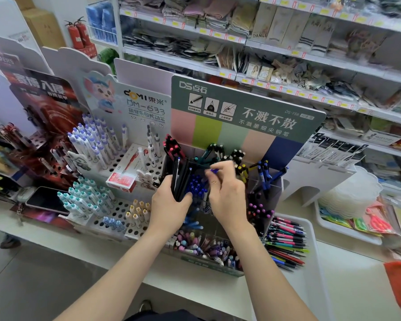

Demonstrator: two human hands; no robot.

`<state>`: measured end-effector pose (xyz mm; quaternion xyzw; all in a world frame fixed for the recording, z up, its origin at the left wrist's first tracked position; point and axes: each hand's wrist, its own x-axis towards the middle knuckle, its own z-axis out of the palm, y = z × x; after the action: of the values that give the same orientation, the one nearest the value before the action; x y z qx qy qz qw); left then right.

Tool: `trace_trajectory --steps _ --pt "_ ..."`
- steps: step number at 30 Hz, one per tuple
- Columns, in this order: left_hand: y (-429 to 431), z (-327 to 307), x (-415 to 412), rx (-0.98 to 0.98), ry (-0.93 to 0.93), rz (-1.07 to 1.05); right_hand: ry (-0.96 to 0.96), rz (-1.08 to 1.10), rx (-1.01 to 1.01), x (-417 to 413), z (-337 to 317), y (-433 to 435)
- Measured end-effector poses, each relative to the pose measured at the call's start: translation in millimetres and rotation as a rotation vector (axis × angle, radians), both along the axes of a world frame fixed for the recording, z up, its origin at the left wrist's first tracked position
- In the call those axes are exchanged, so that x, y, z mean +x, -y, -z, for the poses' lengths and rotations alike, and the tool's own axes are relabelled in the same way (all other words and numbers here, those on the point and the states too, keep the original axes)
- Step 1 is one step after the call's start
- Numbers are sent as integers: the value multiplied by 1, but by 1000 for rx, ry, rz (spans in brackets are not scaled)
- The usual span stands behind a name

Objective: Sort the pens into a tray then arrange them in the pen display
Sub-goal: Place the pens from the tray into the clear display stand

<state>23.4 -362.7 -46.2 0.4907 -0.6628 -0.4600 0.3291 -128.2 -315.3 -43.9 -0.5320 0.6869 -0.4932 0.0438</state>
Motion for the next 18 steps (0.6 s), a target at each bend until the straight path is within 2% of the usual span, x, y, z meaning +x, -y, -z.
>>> trace_trajectory --steps 2,4,6,10,14,18 --pt "1 1 0 -1 -3 4 -178 -3 49 1 3 -2" --pt "1 2 0 -20 -15 -11 -379 113 31 3 5 0" --pt "2 1 0 -29 -22 -27 -484 169 23 4 3 5" --pt "2 0 0 -37 -13 -15 -480 209 88 -4 -2 9" --pt "1 0 0 -45 -17 2 -399 120 241 4 -8 7" --pt "0 0 1 -45 -8 12 -365 225 290 8 -11 9"
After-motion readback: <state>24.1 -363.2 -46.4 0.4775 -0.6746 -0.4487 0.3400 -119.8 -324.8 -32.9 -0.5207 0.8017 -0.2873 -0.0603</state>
